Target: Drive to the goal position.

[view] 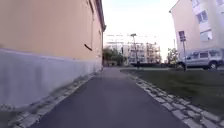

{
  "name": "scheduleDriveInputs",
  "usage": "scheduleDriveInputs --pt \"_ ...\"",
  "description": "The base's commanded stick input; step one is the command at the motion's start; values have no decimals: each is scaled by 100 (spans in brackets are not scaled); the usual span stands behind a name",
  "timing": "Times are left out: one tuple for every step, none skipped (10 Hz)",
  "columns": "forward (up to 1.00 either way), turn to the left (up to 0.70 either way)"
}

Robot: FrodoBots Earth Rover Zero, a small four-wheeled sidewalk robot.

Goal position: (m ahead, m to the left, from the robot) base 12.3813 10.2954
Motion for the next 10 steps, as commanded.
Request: scheduleDriveInputs --pt "50 0" --pt "50 0" --pt "50 0" --pt "50 0" --pt "50 0" --pt "50 0" --pt "50 0" --pt "50 0" --pt "50 0" --pt "50 0"
